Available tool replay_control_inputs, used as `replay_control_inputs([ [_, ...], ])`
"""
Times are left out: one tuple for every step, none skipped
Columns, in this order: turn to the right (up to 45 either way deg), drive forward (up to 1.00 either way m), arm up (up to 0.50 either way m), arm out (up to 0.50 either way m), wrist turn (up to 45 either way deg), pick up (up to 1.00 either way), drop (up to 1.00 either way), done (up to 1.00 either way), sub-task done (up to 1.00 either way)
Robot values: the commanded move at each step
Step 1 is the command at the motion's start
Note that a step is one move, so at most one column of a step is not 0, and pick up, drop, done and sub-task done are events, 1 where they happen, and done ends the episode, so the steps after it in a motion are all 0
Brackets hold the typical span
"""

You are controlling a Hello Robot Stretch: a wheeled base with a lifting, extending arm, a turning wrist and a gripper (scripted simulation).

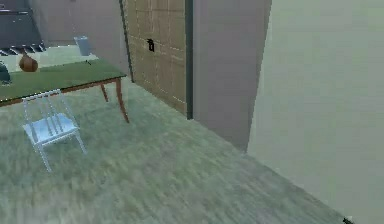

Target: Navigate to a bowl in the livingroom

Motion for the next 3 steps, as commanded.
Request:
replay_control_inputs([
  [-36.0,0.0,0.0,0.0,0.0,0.0,0.0,0.0,0.0],
  [0.0,0.1,0.0,0.0,0.0,0.0,0.0,0.0,0.0],
  [-45.0,0.0,0.0,0.0,0.0,0.0,0.0,0.0,0.0],
])
